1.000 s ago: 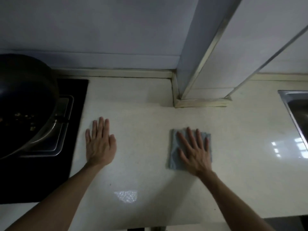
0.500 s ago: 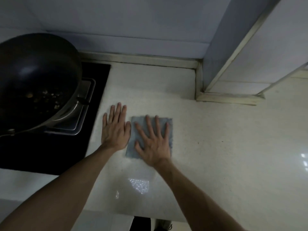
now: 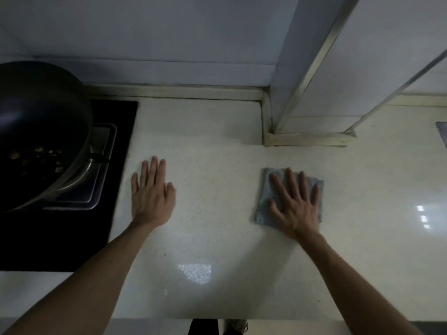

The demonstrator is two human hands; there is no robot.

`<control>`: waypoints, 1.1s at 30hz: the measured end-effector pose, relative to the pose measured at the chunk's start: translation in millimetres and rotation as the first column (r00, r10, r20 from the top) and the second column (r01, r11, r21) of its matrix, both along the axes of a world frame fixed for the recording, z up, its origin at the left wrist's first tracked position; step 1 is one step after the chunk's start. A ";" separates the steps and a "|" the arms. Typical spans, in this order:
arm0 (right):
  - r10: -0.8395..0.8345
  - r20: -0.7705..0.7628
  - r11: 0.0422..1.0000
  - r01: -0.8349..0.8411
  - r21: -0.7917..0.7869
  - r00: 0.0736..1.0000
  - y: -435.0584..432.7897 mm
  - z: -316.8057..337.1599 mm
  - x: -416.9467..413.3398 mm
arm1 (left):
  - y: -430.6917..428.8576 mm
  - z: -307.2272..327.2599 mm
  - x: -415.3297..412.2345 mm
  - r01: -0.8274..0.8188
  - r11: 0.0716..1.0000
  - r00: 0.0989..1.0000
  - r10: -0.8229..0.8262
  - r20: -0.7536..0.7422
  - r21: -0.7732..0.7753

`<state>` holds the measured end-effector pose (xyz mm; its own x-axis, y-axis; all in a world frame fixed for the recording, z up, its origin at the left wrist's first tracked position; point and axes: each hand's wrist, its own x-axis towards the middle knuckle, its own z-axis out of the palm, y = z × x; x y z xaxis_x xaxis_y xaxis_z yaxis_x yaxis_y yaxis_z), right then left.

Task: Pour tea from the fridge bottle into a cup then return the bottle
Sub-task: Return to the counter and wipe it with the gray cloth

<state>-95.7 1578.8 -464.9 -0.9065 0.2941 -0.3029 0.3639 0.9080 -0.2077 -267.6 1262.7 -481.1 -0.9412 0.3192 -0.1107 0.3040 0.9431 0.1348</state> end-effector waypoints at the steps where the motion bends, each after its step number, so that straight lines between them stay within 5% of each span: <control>1: -0.009 -0.008 1.000 0.009 -0.005 1.000 -5.0 -0.7 -15.7 | 0.1 0.6 -0.1 -0.002 1.000 1.000 0.002 0.000 -0.004; 8: 0.087 -0.031 0.996 -0.087 0.008 0.996 -93.5 -6.4 -110.2 | -1.6 -1.4 -1.4 -0.004 1.000 1.000 0.004 -0.002 -0.029; 15: 0.266 -0.139 0.960 -0.276 -0.057 0.954 -172.2 -10.3 -59.5 | -0.8 -1.6 -1.2 0.009 1.000 1.000 -0.009 -0.009 -0.022; 20: 0.284 -0.162 0.949 -0.301 -0.093 0.945 -147.5 -7.6 -2.5 | -1.9 -2.1 -1.3 0.023 1.000 1.000 -0.023 -0.009 -0.020; 25: 0.109 -0.070 0.994 -0.111 -0.025 0.992 -67.3 -6.6 19.8 | -3.1 -4.5 -2.6 0.021 1.000 1.000 -0.021 -0.006 -0.013; 33: 0.027 -0.041 1.000 -0.027 -0.002 0.999 -32.7 -2.0 -40.2 | 0.0 -1.1 -0.2 -0.005 1.000 1.000 0.005 -0.004 -0.014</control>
<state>-135.9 1546.1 -466.9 -0.9258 0.2686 -0.2660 0.3304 0.9169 -0.2238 -267.8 1262.7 -482.2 -0.9432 0.3129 -0.1120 0.2997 0.9464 0.1201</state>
